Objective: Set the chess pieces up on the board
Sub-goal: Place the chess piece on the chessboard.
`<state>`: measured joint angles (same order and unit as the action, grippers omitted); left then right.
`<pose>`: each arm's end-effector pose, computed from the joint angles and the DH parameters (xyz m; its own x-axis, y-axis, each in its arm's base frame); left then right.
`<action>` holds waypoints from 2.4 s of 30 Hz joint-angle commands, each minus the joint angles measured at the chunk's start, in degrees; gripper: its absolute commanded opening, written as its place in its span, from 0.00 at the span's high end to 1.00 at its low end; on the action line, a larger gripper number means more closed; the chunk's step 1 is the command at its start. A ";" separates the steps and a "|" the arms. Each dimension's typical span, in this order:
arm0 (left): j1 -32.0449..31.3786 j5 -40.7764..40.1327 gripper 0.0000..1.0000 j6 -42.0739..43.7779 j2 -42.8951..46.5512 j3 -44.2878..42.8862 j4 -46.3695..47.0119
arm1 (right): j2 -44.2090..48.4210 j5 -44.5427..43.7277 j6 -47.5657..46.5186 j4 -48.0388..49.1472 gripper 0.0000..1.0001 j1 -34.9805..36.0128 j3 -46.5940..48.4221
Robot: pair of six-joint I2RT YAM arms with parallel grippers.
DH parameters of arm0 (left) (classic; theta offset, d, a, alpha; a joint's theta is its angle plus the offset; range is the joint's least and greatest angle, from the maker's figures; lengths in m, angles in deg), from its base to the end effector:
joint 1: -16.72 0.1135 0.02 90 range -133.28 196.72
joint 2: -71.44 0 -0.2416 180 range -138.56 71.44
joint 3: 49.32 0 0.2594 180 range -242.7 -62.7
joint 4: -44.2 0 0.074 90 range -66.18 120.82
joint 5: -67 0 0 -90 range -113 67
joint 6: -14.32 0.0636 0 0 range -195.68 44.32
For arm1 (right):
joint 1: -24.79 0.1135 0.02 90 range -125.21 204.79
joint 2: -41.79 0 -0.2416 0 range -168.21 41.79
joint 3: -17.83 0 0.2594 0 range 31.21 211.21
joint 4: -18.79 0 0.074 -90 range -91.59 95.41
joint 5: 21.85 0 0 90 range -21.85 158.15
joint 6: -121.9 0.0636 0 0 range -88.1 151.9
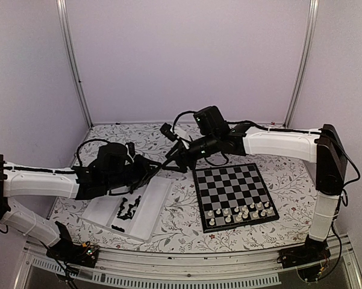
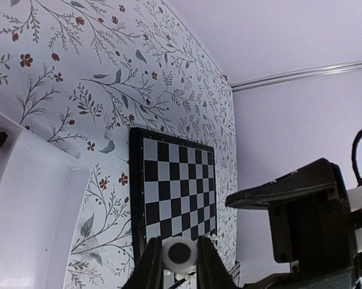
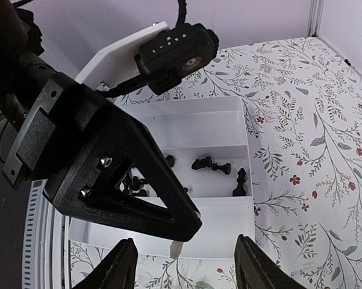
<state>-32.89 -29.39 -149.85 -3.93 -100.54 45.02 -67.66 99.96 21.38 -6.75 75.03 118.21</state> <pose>0.2138 -0.2404 0.1868 -0.7345 -0.6121 -0.2929 -0.0585 0.4871 -0.8714 0.2697 0.3766 0.2277 -0.1872 -0.4676 -0.8639 -0.9814 0.1268 0.1441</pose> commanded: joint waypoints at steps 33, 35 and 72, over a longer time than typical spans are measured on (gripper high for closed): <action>0.48 4.42 0.88 -1.85 -1.02 3.19 9.24 | -4.21 0.48 2.55 1.35 0.74 2.08 2.25; 0.47 4.90 0.86 -1.81 -1.61 3.08 9.30 | -3.90 0.68 2.11 1.36 0.83 2.11 2.29; 1.28 -24.23 0.21 53.82 1.35 -11.93 -21.48 | 0.81 -45.98 -43.62 -57.71 0.99 -4.48 -4.74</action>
<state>-31.95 -57.58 -96.25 -1.29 -113.16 24.01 -64.29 59.59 -21.92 -58.81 70.61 113.25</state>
